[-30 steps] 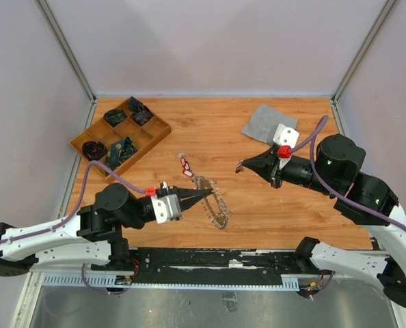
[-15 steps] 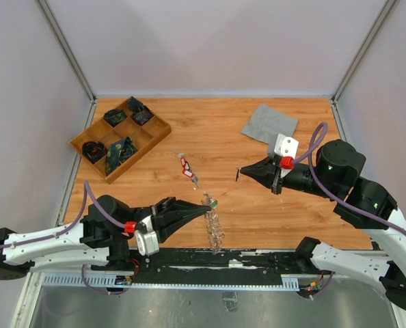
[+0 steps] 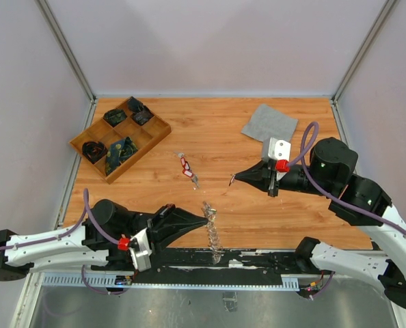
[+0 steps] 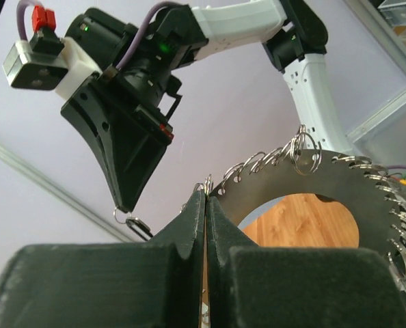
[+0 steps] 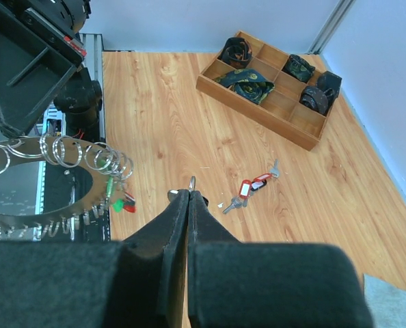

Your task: Put the keys on the keyring

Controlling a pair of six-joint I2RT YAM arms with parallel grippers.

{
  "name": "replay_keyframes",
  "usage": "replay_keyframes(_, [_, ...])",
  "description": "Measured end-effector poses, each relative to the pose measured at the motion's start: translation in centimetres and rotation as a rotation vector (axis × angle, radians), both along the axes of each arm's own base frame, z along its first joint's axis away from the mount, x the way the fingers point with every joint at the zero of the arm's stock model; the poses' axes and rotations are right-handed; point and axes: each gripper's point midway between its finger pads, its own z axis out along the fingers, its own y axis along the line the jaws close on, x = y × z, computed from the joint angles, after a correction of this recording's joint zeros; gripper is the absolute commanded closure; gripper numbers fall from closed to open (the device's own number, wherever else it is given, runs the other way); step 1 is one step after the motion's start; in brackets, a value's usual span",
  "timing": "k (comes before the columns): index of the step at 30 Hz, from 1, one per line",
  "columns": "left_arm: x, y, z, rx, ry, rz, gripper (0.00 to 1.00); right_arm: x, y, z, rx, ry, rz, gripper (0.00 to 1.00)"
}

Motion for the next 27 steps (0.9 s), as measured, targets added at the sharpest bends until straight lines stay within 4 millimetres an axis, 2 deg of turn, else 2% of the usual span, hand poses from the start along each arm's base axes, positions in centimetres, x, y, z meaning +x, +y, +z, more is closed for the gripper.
replay_keyframes(9, [-1.6, 0.3, -0.2, 0.007, -0.081, -0.071, 1.0, -0.6, 0.2, -0.1, -0.004, 0.002, 0.039, 0.99])
replay_keyframes(15, [-1.9, 0.2, -0.8, 0.026, -0.114, -0.083, 0.99, -0.7, 0.5, -0.4, -0.013, 0.01, 0.057, 0.99])
replay_keyframes(27, [-2.2, 0.5, -0.6, 0.014, -0.142, -0.091, 0.99, -1.2, 0.7, -0.7, -0.02, 0.015, 0.088, 0.99])
